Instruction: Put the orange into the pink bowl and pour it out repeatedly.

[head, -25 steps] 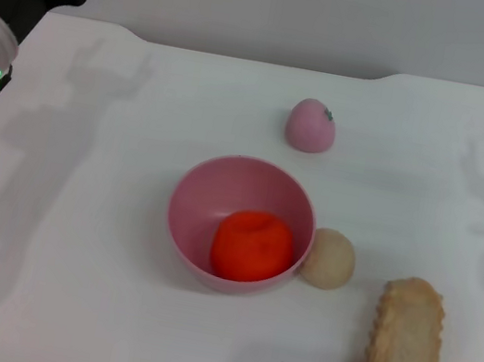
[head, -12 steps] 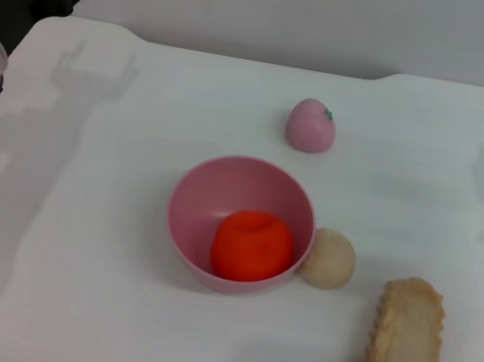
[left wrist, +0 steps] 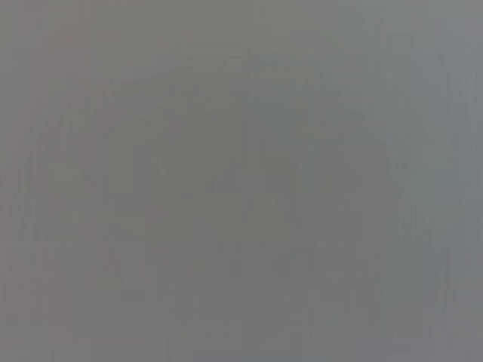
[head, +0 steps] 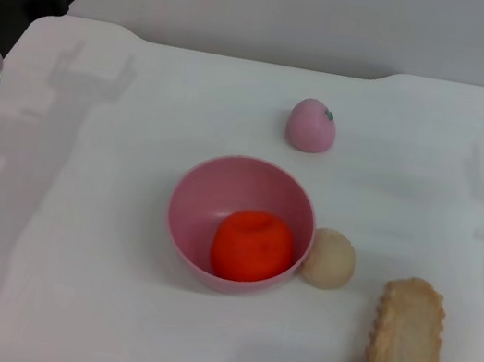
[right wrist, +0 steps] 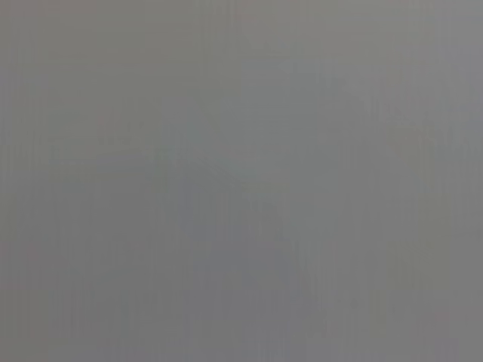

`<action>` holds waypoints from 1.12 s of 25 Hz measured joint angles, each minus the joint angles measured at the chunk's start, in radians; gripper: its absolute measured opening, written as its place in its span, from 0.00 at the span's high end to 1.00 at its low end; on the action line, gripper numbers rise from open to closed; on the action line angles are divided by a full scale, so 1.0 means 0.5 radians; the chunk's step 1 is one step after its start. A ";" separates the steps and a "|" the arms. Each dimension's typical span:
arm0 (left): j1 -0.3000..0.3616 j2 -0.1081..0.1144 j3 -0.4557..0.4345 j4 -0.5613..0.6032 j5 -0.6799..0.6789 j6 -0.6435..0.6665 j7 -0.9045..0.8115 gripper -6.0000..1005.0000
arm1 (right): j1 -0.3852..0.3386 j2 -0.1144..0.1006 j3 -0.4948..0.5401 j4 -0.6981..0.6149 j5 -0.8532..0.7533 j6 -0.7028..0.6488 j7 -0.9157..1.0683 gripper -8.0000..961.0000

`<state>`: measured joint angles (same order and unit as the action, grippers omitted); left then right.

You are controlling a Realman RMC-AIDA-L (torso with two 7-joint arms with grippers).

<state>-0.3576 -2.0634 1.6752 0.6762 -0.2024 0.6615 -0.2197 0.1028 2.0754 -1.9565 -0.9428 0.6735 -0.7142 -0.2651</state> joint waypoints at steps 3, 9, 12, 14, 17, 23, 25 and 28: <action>0.003 0.000 0.005 0.000 0.004 -0.004 0.001 0.16 | 0.001 0.000 -0.002 0.007 0.000 0.005 0.005 0.16; 0.008 -0.003 0.011 -0.003 0.009 -0.007 0.009 0.16 | -0.002 0.001 0.006 0.015 0.000 0.016 0.006 0.16; 0.021 -0.003 0.025 -0.013 0.003 -0.002 0.005 0.16 | -0.002 0.002 0.008 0.013 0.000 0.016 0.006 0.16; 0.024 -0.002 0.025 -0.013 0.003 -0.002 0.003 0.16 | -0.002 0.002 0.002 0.008 0.000 0.017 0.006 0.16; 0.041 -0.003 0.028 -0.012 0.001 0.000 -0.002 0.16 | -0.005 0.002 -0.001 0.005 0.001 0.017 0.006 0.16; 0.072 -0.005 0.061 0.002 -0.001 0.004 -0.031 0.16 | -0.015 0.001 -0.004 0.009 -0.004 0.017 0.006 0.16; 0.085 -0.005 0.074 0.006 -0.001 0.030 -0.034 0.16 | -0.018 0.000 -0.005 0.015 -0.003 0.017 0.006 0.16; 0.107 -0.006 0.077 0.024 0.000 0.047 -0.035 0.16 | -0.020 0.000 -0.008 0.016 -0.004 0.017 0.006 0.16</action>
<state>-0.3040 -2.0662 1.7139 0.6883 -0.2026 0.6848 -0.2373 0.0930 2.0754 -1.9607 -0.9348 0.6717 -0.7055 -0.2623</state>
